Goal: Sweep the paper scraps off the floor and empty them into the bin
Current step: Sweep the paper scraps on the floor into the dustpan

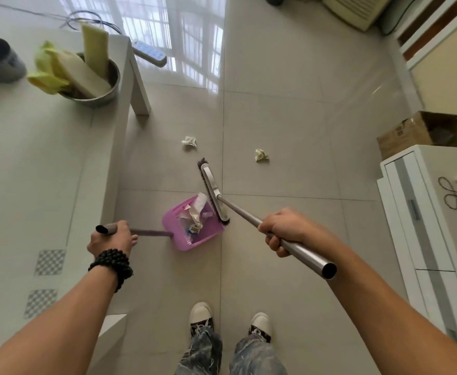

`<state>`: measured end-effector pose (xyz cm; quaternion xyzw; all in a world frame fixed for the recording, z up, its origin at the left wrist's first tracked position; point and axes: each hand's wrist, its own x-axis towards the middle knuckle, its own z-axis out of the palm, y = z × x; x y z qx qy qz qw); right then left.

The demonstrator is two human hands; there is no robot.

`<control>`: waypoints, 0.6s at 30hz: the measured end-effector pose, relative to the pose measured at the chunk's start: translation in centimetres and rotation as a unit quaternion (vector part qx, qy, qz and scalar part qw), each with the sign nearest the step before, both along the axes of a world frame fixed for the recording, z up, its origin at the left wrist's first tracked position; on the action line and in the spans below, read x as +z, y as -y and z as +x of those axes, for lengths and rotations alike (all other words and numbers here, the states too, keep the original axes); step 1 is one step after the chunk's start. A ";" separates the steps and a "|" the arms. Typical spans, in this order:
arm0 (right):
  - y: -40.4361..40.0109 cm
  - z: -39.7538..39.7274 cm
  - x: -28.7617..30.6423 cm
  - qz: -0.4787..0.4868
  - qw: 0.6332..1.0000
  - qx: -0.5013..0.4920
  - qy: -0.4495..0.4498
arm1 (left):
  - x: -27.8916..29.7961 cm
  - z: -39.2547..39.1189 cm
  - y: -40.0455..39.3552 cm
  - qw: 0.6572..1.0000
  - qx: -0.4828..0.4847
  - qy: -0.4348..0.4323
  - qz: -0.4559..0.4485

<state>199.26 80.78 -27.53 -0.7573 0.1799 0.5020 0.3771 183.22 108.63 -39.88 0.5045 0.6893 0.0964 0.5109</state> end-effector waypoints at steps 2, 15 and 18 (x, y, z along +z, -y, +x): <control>0.2 1.7 1.1 -0.008 1.000 0.001 0.028 | 1.0 1.5 -0.2 1.000 0.002 0.000 0.006; 3.2 17.7 -1.4 -0.103 0.983 -0.029 0.148 | 1.9 14.0 -2.7 0.998 -0.043 0.028 0.033; 3.2 22.5 -3.9 -0.139 0.978 -0.026 0.156 | 0.7 17.6 -3.6 0.993 -0.112 -0.005 0.034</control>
